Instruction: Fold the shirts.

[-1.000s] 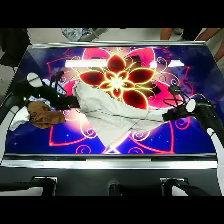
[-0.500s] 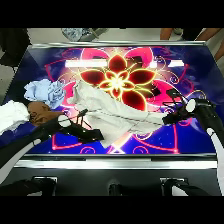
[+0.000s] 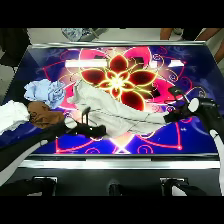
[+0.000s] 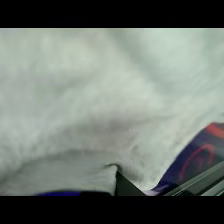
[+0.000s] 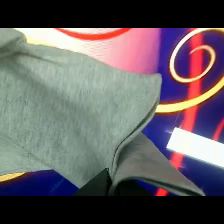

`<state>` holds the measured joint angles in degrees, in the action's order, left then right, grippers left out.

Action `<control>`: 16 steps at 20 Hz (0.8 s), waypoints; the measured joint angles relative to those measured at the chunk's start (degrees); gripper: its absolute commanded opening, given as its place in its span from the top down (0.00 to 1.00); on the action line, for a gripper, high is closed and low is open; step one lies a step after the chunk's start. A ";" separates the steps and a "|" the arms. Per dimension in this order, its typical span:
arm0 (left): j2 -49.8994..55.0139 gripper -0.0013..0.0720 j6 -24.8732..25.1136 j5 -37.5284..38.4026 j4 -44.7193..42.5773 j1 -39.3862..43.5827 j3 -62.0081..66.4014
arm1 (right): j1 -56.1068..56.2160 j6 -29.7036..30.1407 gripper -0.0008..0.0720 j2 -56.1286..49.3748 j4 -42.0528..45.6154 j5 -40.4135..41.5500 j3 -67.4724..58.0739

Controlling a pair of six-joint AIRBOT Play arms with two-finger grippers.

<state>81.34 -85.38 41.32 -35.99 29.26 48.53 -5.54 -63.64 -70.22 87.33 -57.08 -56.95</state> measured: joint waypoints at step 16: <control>-32.00 0.94 0.11 12.33 -24.37 -27.06 64.76 | 0.09 0.02 0.91 37.20 12.68 17.11 -37.29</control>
<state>49.34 -85.27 53.65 -60.36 2.20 113.30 -5.45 -63.61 -33.01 100.01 -39.97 -94.24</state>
